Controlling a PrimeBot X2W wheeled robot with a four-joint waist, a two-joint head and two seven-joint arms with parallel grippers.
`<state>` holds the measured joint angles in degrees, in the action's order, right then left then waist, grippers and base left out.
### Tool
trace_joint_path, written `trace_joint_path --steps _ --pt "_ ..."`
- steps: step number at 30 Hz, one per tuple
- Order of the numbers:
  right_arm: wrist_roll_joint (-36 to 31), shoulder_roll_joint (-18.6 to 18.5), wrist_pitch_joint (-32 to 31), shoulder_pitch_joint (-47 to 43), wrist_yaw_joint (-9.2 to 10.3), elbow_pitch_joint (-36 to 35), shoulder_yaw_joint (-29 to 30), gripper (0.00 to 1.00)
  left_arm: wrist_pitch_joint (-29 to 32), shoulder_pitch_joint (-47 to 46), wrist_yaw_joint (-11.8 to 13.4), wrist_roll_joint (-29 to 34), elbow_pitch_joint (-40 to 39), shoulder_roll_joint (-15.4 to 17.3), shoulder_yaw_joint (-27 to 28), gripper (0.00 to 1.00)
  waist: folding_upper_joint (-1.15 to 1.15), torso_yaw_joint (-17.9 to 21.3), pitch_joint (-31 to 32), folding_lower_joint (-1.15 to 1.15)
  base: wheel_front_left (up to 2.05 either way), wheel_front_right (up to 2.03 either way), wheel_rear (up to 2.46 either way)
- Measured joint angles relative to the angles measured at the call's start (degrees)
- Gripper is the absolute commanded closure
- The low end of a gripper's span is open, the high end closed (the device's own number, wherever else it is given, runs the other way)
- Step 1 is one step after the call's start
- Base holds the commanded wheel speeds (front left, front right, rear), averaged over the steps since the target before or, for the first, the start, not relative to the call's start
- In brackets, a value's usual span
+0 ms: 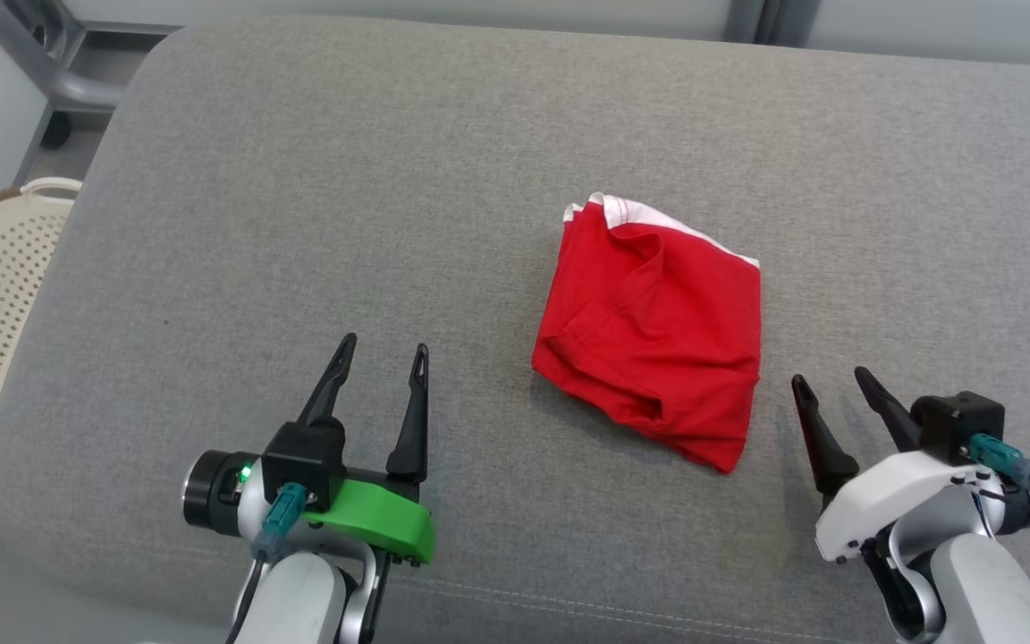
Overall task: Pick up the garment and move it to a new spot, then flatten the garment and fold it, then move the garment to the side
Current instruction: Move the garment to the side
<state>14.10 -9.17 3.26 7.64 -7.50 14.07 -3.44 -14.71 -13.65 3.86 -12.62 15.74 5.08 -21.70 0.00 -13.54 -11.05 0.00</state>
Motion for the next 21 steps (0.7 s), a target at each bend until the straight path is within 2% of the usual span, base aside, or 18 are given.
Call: trace_joint_path --steps 7,15,16,17,21 --pt "5.7 1.4 0.4 7.0 0.01 9.6 -4.0 0.0 -0.1 -0.5 -0.1 -0.5 1.2 -0.7 -0.4 0.0 0.0 -3.3 -2.5 0.0 0.0 0.0 0.0" --pt "11.8 2.5 0.2 10.7 0.01 13.4 -10.3 0.0 -0.1 -1.5 -0.2 -0.5 0.7 -0.9 0.5 0.0 0.0 -4.3 -4.7 0.0 0.0 0.0 0.0" --pt "12.4 2.6 -0.4 11.0 0.03 13.6 -11.0 0.58 -0.1 -1.6 -0.2 -0.5 0.6 -0.9 0.6 0.0 0.0 -4.1 -4.8 0.0 0.0 0.0 0.0" --pt "12.7 2.6 -0.4 11.4 0.03 13.6 -11.8 1.0 -0.1 -1.7 -0.4 -0.5 0.6 -1.0 0.6 0.0 0.0 -3.8 -4.8 0.0 0.0 0.0 0.0" --pt "7.6 1.0 1.0 11.8 -0.02 13.8 -14.0 1.0 -0.2 -2.3 -0.7 -0.4 0.3 -1.2 0.7 0.0 0.0 -2.7 -4.9 0.01 0.0 0.0 0.0"
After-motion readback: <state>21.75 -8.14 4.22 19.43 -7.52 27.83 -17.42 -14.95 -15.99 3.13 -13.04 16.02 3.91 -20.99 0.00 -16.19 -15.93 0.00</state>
